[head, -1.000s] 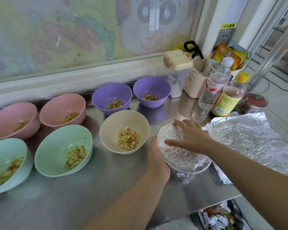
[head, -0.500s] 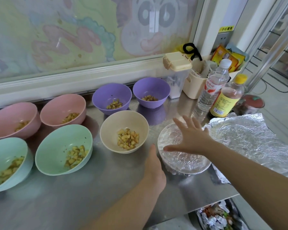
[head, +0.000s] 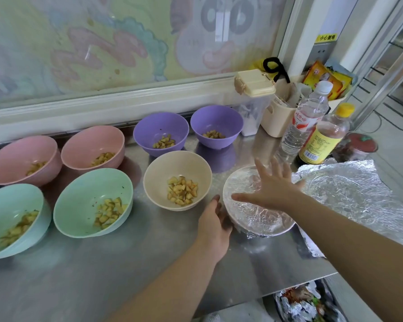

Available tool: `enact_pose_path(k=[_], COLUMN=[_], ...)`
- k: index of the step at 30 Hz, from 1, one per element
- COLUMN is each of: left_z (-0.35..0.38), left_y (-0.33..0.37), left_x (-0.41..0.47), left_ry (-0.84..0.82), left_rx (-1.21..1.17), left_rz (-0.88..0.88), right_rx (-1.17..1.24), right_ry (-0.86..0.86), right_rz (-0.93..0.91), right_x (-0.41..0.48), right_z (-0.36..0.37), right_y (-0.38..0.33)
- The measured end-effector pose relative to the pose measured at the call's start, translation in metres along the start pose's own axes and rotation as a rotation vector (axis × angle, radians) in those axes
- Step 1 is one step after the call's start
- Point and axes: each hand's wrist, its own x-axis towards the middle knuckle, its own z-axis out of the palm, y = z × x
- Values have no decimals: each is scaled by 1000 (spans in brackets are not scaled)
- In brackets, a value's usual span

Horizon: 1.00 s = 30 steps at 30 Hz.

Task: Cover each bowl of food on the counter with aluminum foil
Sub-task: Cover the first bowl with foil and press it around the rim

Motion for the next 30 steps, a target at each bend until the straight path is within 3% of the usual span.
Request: enact_pose_path(k=[4, 13, 21, 30], left_z=[-23, -34, -43, -37], left_y=[-12, -15, -11, -16], left_x=[-2, -2, -2, -3], left_ry=[26, -74, -49, 55], left_rx=[235, 327, 630, 1114], left_rz=[-68, -47, 99, 436], right_rx=[-84, -88, -70, -96], right_ry=[-74, -153, -152, -153], right_rz=[-135, -126, -130, -112], right_x=[1, 6, 6, 3], right_z=[-3, -5, -3, -5], right_y=[-10, -14, -13, -15])
